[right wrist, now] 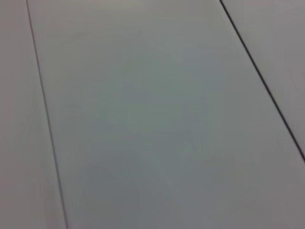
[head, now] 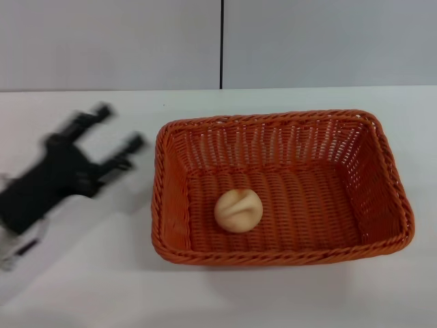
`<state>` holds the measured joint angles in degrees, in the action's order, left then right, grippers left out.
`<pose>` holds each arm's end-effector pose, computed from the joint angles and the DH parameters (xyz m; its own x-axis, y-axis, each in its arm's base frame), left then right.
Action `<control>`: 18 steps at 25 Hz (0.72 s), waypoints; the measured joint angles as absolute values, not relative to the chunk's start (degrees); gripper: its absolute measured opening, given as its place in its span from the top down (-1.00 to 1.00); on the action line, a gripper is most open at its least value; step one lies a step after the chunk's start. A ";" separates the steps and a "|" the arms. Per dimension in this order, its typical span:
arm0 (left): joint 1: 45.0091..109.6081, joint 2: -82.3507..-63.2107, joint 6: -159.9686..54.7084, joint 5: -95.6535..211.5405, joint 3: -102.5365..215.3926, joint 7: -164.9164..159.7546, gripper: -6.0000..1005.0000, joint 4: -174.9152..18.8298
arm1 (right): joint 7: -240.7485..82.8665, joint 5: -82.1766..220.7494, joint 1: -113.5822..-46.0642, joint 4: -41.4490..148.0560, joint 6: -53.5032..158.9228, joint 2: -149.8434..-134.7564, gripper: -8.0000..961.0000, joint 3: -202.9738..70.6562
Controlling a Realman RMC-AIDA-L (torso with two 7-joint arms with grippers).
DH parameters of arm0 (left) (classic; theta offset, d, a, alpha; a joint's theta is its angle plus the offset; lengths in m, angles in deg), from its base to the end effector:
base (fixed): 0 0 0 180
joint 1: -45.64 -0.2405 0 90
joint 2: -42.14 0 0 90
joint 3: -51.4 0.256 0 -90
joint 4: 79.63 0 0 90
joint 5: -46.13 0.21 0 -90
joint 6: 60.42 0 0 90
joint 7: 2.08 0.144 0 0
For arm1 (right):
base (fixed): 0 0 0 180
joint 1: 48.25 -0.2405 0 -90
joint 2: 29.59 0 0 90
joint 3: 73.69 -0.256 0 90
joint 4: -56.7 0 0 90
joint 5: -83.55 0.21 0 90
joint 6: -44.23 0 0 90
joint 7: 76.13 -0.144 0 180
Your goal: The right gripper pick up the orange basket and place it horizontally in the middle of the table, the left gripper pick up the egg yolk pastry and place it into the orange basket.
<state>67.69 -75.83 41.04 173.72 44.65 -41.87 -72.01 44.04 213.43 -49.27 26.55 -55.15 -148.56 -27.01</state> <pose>-0.3009 0.2495 -0.0114 0.5273 0.0123 0.8496 0.5582 -0.7589 -0.3354 0.3403 0.2064 0.0947 0.3293 0.2262 -0.9167 -0.7823 -0.4783 -0.3990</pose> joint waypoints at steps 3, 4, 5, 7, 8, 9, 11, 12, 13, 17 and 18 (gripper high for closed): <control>64.37 -75.72 43.01 173.61 36.86 -41.95 -0.43 -68.64 | 46.91 213.49 -49.97 28.92 -54.85 -148.56 -0.09 -27.70; 63.32 -75.66 43.45 173.58 34.25 -41.95 -0.54 -67.56 | 48.33 213.52 -50.39 30.13 -54.76 -148.57 -0.09 -28.00; 62.70 -75.64 43.70 173.59 32.73 -41.95 -0.65 -66.94 | 49.50 213.54 -50.80 31.31 -54.73 -148.57 -0.09 -28.33; 60.63 -75.46 44.41 173.58 27.90 -41.99 -0.65 -65.41 | 53.67 213.55 -52.72 35.78 -54.70 -148.64 -0.09 -30.14; 59.83 -75.38 44.62 173.55 26.16 -41.99 -0.65 -65.15 | 53.67 213.55 -52.72 35.78 -54.70 -148.64 -0.09 -30.14; 59.02 -75.31 44.82 173.56 24.41 -41.99 -0.65 -65.01 | 54.93 213.55 -53.37 37.02 -54.69 -148.63 -0.09 -30.81; 57.41 -75.39 45.38 173.55 21.09 -41.85 -0.65 -65.16 | 56.82 213.55 -54.25 38.49 -54.68 -148.62 -0.08 -31.66; 56.17 -75.60 45.81 173.55 18.23 -41.60 -0.65 -65.33 | 58.18 213.55 -54.77 39.30 -54.66 -148.63 -0.08 -32.00; 56.17 -75.60 45.81 173.55 18.23 -41.60 -0.65 -65.33 | 58.18 213.55 -54.77 39.30 -54.66 -148.63 -0.08 -32.00; 54.84 -75.73 45.82 173.57 16.72 -41.39 -0.65 -65.14 | 61.65 213.58 -55.99 42.13 -54.59 -148.62 -0.08 -32.72; 54.42 -75.73 45.77 173.57 16.11 -41.38 -0.65 -65.15 | 62.65 213.60 -56.39 43.03 -54.57 -148.65 -0.08 -33.48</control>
<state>54.42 -75.73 45.77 173.57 16.11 -41.38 -65.15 62.65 213.60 -56.39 43.03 -54.57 -148.65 -33.48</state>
